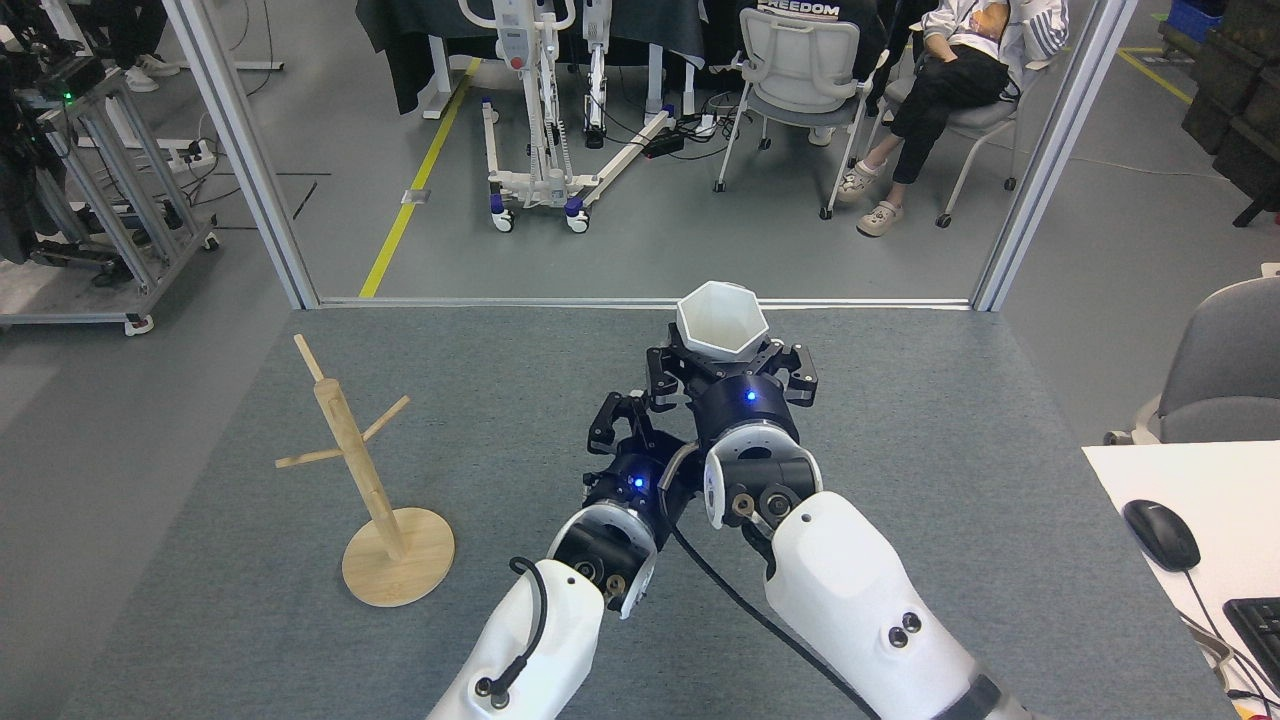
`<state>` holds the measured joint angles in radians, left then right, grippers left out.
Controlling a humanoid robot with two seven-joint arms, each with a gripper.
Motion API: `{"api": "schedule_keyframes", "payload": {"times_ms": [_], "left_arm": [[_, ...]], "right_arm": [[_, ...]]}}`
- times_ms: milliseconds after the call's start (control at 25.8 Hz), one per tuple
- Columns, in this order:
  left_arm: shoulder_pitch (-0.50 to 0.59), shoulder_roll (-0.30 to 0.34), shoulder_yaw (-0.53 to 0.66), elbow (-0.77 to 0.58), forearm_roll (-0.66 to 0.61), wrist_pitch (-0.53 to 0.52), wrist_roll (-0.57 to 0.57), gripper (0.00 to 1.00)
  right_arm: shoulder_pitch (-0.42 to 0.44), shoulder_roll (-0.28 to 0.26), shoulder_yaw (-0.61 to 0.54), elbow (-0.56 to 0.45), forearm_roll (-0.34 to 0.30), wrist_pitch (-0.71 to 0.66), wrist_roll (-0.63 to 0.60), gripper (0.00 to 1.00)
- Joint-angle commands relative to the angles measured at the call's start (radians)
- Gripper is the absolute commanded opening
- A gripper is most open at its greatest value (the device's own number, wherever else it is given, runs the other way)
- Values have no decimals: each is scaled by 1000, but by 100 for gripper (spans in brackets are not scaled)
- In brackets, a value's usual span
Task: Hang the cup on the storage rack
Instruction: 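Close the left gripper on the cup's base below the right gripper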
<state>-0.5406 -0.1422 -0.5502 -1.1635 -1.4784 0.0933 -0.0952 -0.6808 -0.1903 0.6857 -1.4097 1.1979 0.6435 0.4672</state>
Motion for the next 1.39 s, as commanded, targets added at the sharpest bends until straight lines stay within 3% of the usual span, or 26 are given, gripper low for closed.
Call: {"api": "schedule_keyframes", "payload": {"times_ms": [0, 542, 1046, 1356], "left_arm": [[33, 1, -16, -7, 3, -4, 0, 99], [1, -2, 4, -1, 105, 39, -9, 99], [-24, -2, -4, -27, 124, 124, -17, 99], [-41, -4, -5, -36, 124, 124, -17, 99]], "right_arm": [[0, 0, 0, 0, 0, -2, -2, 6], [1, 0, 0, 3, 0, -1, -2, 6], [4, 12, 2, 5, 0, -1, -2, 6], [4, 12, 2, 5, 0, -1, -2, 6]]}}
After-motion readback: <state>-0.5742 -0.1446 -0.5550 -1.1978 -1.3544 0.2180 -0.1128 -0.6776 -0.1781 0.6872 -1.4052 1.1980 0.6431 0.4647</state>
